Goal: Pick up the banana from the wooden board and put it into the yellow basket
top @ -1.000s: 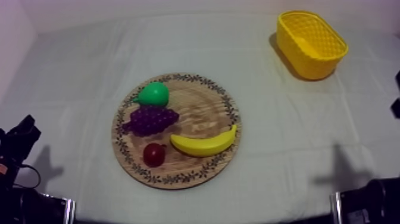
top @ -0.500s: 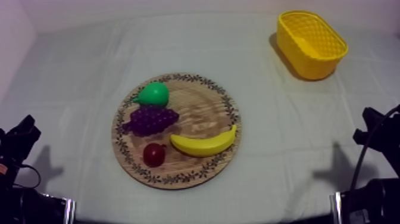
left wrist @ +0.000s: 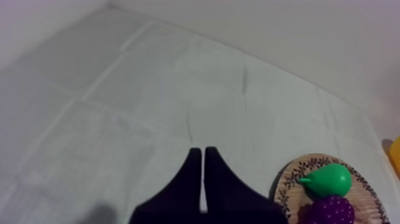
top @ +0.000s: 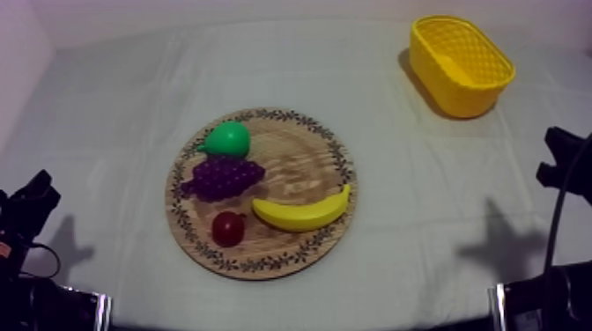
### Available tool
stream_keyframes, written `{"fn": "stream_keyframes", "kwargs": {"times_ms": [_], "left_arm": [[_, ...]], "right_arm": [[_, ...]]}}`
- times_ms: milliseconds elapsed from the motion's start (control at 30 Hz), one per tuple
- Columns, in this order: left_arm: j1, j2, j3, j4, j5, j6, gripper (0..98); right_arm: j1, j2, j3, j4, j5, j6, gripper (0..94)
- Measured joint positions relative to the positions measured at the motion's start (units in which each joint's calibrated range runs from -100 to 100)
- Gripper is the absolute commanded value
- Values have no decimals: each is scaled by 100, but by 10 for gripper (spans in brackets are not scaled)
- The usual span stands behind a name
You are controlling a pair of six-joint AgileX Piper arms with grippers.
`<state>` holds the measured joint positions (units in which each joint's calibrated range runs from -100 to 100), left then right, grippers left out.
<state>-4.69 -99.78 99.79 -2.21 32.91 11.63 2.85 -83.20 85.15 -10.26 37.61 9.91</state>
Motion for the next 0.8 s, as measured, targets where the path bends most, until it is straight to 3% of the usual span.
{"fn": "stream_keyframes", "kwargs": {"times_ms": [400,800], "left_arm": [[0,0,0,0,0,0,1],[0,0,0,0,0,0,1]], "right_arm": [[-140,1640,-1201,99,-571,-88,5],[-48,2072,-1428,-337,-773,294,5]]}}
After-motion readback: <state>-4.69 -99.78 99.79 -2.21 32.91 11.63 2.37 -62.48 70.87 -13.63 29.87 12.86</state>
